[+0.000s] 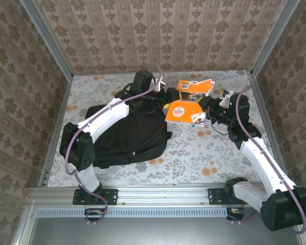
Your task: Pack the student bag
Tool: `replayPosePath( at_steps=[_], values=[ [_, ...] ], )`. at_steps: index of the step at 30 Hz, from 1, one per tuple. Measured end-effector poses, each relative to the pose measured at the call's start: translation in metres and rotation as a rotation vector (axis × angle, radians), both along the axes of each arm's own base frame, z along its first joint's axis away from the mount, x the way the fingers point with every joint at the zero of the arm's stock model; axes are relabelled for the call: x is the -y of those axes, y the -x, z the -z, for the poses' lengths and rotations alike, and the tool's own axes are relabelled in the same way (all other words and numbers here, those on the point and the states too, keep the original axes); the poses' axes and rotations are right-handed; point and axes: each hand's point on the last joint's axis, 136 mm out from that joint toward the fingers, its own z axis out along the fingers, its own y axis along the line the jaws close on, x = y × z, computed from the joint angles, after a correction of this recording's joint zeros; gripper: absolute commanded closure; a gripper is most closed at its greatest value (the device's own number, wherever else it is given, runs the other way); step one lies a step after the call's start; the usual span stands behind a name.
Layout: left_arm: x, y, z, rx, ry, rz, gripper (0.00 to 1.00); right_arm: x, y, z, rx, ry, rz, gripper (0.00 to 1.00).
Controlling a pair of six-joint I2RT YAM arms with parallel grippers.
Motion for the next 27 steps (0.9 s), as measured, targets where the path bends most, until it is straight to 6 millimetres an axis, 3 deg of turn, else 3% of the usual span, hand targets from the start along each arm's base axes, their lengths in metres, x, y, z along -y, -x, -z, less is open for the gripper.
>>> replayPosePath(
  at_steps=[5, 7, 11, 15, 20, 24, 27],
  values=[
    [0.005, -0.002, -0.002, -0.056, 0.088, -0.016, 0.91, 0.002, -0.002, 0.0, -0.011, -0.012, 0.021, 0.69],
    [0.006, -0.005, -0.008, -0.061, 0.126, -0.019, 1.0, 0.003, -0.002, 0.002, -0.015, -0.009, 0.028, 0.64],
    [0.004, -0.009, -0.014, -0.072, 0.181, -0.026, 1.0, 0.007, -0.004, 0.005, -0.025, 0.01, 0.051, 0.36],
    [-0.005, -0.013, -0.006, -0.1, 0.181, -0.074, 1.0, 0.018, 0.001, 0.011, -0.088, 0.106, 0.096, 0.27],
    [-0.035, -0.027, -0.003, -0.109, 0.165, -0.237, 1.0, 0.034, 0.016, 0.01, -0.112, 0.155, 0.17, 0.21],
    [-0.057, -0.039, -0.005, -0.096, 0.16, -0.381, 1.0, 0.019, 0.028, 0.019, -0.132, 0.098, 0.141, 0.11],
    [-0.066, -0.047, -0.011, -0.083, 0.171, -0.461, 1.0, -0.009, 0.036, 0.031, -0.165, 0.041, 0.08, 0.04]
  ],
)
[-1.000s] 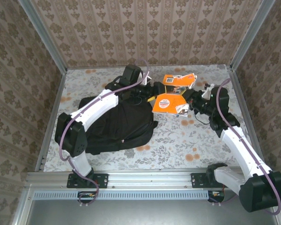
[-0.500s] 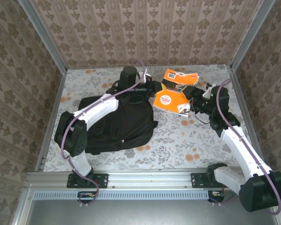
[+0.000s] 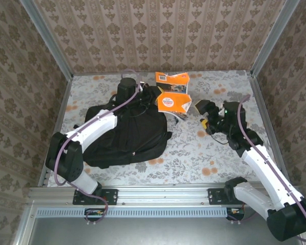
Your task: Pack the student bag
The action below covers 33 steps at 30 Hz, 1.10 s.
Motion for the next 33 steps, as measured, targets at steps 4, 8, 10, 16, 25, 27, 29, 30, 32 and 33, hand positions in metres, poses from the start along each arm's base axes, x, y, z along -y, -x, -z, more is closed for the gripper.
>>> replayPosePath(
  at_steps=[4, 8, 10, 16, 25, 27, 29, 30, 32, 33],
  values=[
    [-0.003, -0.005, -0.008, 0.016, 0.015, -0.036, 1.0, -0.034, 0.007, -0.01, 0.031, -0.046, -0.092, 0.05],
    [-0.002, -0.002, -0.016, 0.057, -0.048, 0.005, 1.0, -0.038, -0.001, -0.055, 0.141, 0.047, -0.132, 0.07],
    [0.0, 0.003, -0.029, 0.132, -0.12, 0.063, 1.0, -0.036, -0.002, -0.081, 0.23, 0.108, -0.15, 0.07],
    [-0.009, 0.034, -0.079, 0.5, -0.344, 0.249, 1.0, -0.029, -0.01, -0.119, 0.453, 0.411, -0.225, 0.1],
    [-0.034, 0.122, -0.072, 1.101, -0.765, 0.58, 1.0, -0.037, -0.013, -0.114, 0.783, 0.821, -0.435, 0.08],
    [-0.036, 0.148, -0.066, 1.234, -0.806, 0.668, 1.0, -0.041, -0.008, -0.118, 0.881, 0.908, -0.497, 0.07],
    [-0.043, 0.16, -0.064, 1.33, -0.846, 0.716, 1.0, -0.047, 0.001, -0.119, 0.981, 0.99, -0.582, 0.07],
    [-0.046, 0.161, -0.064, 1.364, -0.864, 0.729, 1.0, -0.05, 0.005, -0.12, 1.026, 1.026, -0.612, 0.06],
    [-0.051, 0.163, -0.063, 1.443, -0.901, 0.751, 1.0, -0.053, 0.011, -0.121, 1.109, 1.099, -0.663, 0.05],
    [-0.052, 0.164, -0.062, 1.47, -0.911, 0.759, 1.0, -0.053, 0.013, -0.121, 1.141, 1.131, -0.682, 0.05]
  ],
)
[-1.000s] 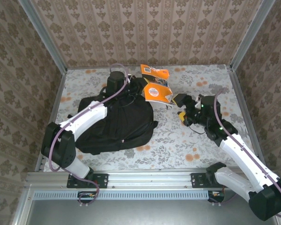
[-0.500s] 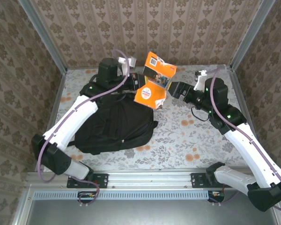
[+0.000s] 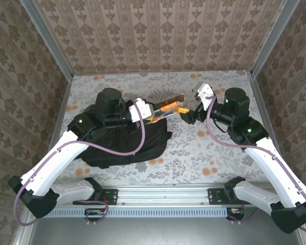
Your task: Pack the student bag
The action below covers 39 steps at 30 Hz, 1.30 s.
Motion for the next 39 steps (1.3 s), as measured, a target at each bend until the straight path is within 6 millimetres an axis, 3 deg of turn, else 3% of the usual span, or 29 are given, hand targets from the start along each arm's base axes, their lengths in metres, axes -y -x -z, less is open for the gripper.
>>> replayPosePath(
  at_steps=[7, 13, 18, 23, 29, 33, 36, 39],
  values=[
    [-0.011, 0.011, 0.014, 0.104, -0.037, 0.115, 1.0, -0.018, 0.037, 0.014, 0.133, 0.127, -0.201, 0.07],
    [-0.015, 0.01, 0.017, 0.125, -0.033, 0.144, 1.0, -0.039, 0.059, 0.027, 0.171, 0.185, -0.328, 0.09],
    [-0.014, 0.011, 0.016, 0.139, -0.023, 0.16, 1.0, -0.04, 0.063, 0.046, 0.152, 0.225, -0.35, 0.08],
    [-0.014, 0.016, 0.018, 0.144, -0.011, 0.18, 1.0, -0.041, 0.061, 0.042, 0.156, 0.202, -0.341, 0.04],
    [-0.012, 0.02, 0.012, 0.162, 0.019, 0.203, 1.0, -0.054, 0.057, 0.048, 0.123, 0.186, -0.361, 0.1],
    [-0.011, 0.02, 0.01, 0.168, 0.027, 0.208, 1.0, -0.064, 0.057, 0.058, 0.08, 0.185, -0.385, 0.25],
    [-0.011, 0.021, 0.01, 0.167, 0.028, 0.21, 1.0, -0.067, 0.054, 0.063, 0.05, 0.178, -0.385, 0.49],
    [-0.011, 0.022, 0.014, 0.158, 0.028, 0.216, 1.0, -0.069, 0.053, 0.064, 0.033, 0.164, -0.388, 0.83]
  ],
)
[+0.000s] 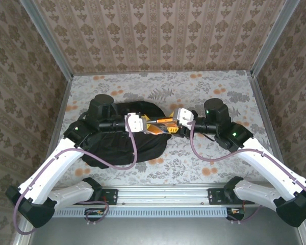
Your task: Pack the student bag
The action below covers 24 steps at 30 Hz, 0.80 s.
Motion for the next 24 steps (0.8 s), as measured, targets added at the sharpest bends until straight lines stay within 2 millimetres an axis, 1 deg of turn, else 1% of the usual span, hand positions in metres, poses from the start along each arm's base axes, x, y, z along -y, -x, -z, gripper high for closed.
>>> replayPosePath(
  at_steps=[1, 2, 3, 4, 6, 7, 9, 11, 12, 14, 16, 18, 19, 20, 22, 24],
  values=[
    [0.0, 0.0, 0.001, -0.002, 0.0, 0.002, 1.0, -0.001, 0.001, 0.0, -0.01, -0.005, -0.004, 0.98],
    [0.0, 0.0, 0.0, 0.0, 0.001, 0.001, 1.0, -0.001, 0.002, 0.001, -0.019, -0.006, -0.009, 1.0],
    [0.0, -0.001, -0.001, 0.003, 0.004, -0.002, 0.99, -0.002, 0.003, 0.001, -0.022, -0.006, -0.014, 1.0],
    [0.0, -0.002, -0.001, 0.005, 0.005, -0.007, 0.88, -0.002, 0.003, 0.001, -0.026, -0.007, -0.013, 1.0],
    [0.0, -0.005, -0.002, 0.005, 0.012, -0.019, 0.6, -0.002, 0.003, 0.0, -0.027, -0.009, -0.012, 1.0],
    [0.001, -0.007, -0.005, 0.001, 0.026, -0.03, 0.5, -0.001, 0.002, 0.0, -0.031, -0.01, -0.006, 1.0],
    [0.0, -0.013, -0.012, -0.019, 0.06, -0.071, 0.37, 0.001, -0.001, 0.001, -0.058, -0.02, 0.02, 1.0],
    [-0.004, -0.022, -0.019, -0.064, 0.099, -0.133, 0.31, 0.006, -0.009, -0.001, -0.101, -0.05, 0.085, 1.0],
    [-0.006, -0.027, -0.022, -0.091, 0.119, -0.165, 0.29, 0.009, -0.015, -0.002, -0.127, -0.071, 0.127, 1.0],
    [-0.012, -0.039, -0.031, -0.165, 0.176, -0.248, 0.29, 0.023, -0.034, -0.005, -0.201, -0.129, 0.273, 1.0],
    [-0.017, -0.049, -0.037, -0.243, 0.227, -0.326, 0.35, 0.043, -0.053, -0.005, -0.3, -0.186, 0.436, 1.0],
    [-0.02, -0.057, -0.038, -0.326, 0.264, -0.398, 0.44, 0.065, -0.071, -0.005, -0.385, -0.249, 0.583, 1.0],
    [-0.02, -0.061, -0.038, -0.364, 0.273, -0.425, 0.46, 0.078, -0.08, -0.004, -0.428, -0.291, 0.662, 1.0],
    [-0.02, -0.065, -0.036, -0.391, 0.274, -0.45, 0.46, 0.09, -0.087, -0.001, -0.468, -0.326, 0.727, 1.0],
    [-0.019, -0.071, -0.029, -0.425, 0.264, -0.504, 0.42, 0.112, -0.095, 0.006, -0.539, -0.383, 0.85, 1.0],
    [-0.017, -0.074, -0.018, -0.457, 0.241, -0.561, 0.4, 0.128, -0.099, 0.013, -0.6, -0.43, 0.949, 1.0]
  ],
)
